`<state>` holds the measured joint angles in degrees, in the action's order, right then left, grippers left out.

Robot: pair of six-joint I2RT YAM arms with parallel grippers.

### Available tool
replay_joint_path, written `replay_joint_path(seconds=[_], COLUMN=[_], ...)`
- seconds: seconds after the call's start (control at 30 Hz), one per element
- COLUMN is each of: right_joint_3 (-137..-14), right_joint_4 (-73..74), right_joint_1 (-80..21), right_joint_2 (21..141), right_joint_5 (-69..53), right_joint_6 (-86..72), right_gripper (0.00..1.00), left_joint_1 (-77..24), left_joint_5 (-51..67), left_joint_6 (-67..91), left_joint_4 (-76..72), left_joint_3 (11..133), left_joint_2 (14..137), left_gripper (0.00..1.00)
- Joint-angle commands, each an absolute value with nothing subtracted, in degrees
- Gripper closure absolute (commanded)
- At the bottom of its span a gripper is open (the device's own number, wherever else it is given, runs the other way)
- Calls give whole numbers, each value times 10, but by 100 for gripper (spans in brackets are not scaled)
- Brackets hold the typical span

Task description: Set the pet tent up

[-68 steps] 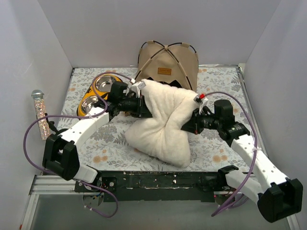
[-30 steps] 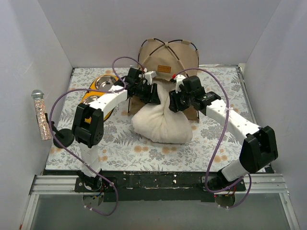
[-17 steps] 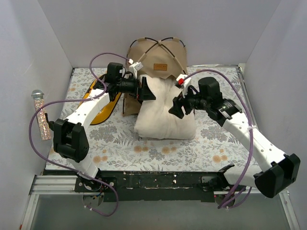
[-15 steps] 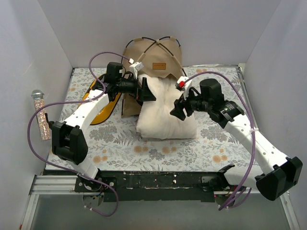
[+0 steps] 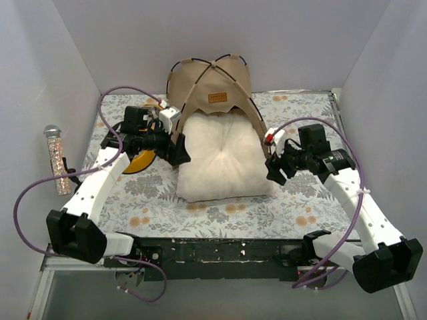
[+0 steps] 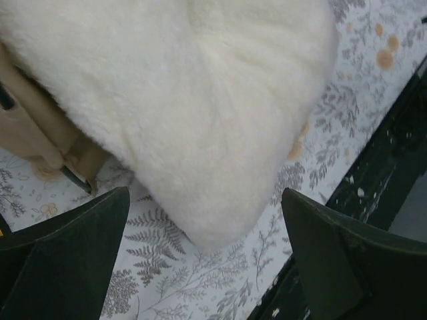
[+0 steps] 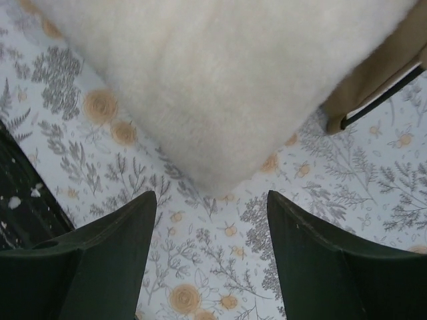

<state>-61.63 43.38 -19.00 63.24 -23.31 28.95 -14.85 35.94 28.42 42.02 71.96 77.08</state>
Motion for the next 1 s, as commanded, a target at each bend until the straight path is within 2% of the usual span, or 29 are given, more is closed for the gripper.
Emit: replay_joint_path(seconds=[0.0,0.23,0.37,0.43,0.5,0.57,0.67,0.7,0.77,0.87,0.97], right_joint_3=[-549,-455,-417,-415,-422,-440,-489,-509,-551,-598,-618], right_joint_4=[489,404,335,308,278,247,212,200,187,174,195], right_joint_1=[-188,-192,-217,-220,-225,-238,-250,-250,-252,-254,-254], right_joint_2=[584,619,654,686,704,713,712,711,708,704,705], right_joint_5=[-275,-241,-207,-206,-224,-237,-250,-251,-252,-248,-243], right_joint_6=[409,436,428,412,392,365,325,305,267,229,255], right_gripper=[25,25,24,25,30,44,80,98,99,99,99], left_joint_1=[-161,-187,-226,-252,-270,-273,-272,-272,-272,-272,-272], left_joint_5=[429,342,323,315,299,284,257,251,233,213,197], left_joint_6=[112,78,110,124,148,177,220,228,255,276,277], left_joint_4=[510,436,389,362,312,282,269,266,255,247,259], left_joint_3=[637,497,462,448,440,458,510,530,567,615,642], left_joint_2=[694,631,666,679,680,684,701,707,716,736,760], left_gripper=[2,2,3,7,19,37,70,82,100,100,100])
